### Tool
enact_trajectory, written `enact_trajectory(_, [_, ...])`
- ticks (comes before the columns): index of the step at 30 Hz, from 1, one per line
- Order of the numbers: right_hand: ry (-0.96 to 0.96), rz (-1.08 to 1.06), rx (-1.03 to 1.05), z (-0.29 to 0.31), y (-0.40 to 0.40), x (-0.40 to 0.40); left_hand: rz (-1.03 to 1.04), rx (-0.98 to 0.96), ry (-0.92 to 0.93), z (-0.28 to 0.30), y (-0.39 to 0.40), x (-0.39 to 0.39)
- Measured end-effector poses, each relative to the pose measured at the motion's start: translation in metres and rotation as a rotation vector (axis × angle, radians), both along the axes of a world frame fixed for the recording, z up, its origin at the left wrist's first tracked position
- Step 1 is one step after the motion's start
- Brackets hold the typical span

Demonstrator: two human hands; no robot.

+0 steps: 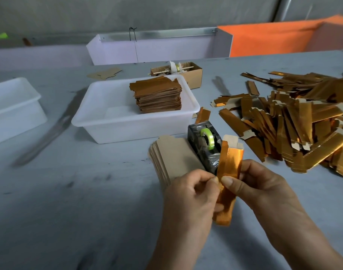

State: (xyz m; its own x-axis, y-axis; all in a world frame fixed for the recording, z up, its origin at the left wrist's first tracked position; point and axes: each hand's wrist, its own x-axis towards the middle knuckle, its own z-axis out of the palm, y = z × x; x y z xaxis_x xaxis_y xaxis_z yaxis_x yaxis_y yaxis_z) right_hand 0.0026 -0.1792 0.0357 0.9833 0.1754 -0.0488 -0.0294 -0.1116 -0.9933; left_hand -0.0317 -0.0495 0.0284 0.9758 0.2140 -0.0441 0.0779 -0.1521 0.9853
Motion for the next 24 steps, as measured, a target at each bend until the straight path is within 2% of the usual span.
enact_trajectory(2, [0.011, 0.015, -0.011, 0.001, -0.001, 0.001, -0.053, 0.203, 0.0, 0.002, -0.003, -0.001])
enact_trajectory(5, [0.021, -0.043, -0.021, 0.004, -0.009, 0.008, -0.063, 0.091, 0.043, 0.002, -0.003, 0.001])
enact_trajectory(6, [0.014, -0.09, -0.026, 0.006, -0.015, 0.014, -0.009, 0.12, 0.03, 0.0, 0.0, 0.004])
enact_trajectory(10, [0.004, -0.291, -0.125, 0.012, -0.041, 0.051, 0.387, 0.635, -0.033, -0.008, 0.023, 0.021])
enact_trajectory(12, [0.008, -0.391, -0.253, 0.012, -0.054, 0.072, 0.453, 0.706, 0.032, -0.011, 0.033, 0.03])
enact_trajectory(14, [-0.002, -0.497, -0.524, 0.008, -0.066, 0.088, 0.42, 0.653, 0.144, -0.016, 0.041, 0.038])
enact_trajectory(16, [-0.051, -0.584, -0.733, 0.003, -0.07, 0.088, 0.378, 0.506, 0.211, -0.019, 0.045, 0.044])
enact_trajectory(18, [-0.134, -0.568, -0.786, -0.002, -0.064, 0.077, 0.391, 0.346, 0.249, -0.023, 0.05, 0.048])
enact_trajectory(22, [-0.275, -0.436, -0.763, -0.011, -0.043, 0.055, 0.416, 0.017, 0.279, -0.025, 0.061, 0.053])
enact_trajectory(24, [-0.367, -0.429, -0.766, -0.01, -0.034, 0.049, 0.408, -0.036, 0.28, -0.024, 0.065, 0.052])
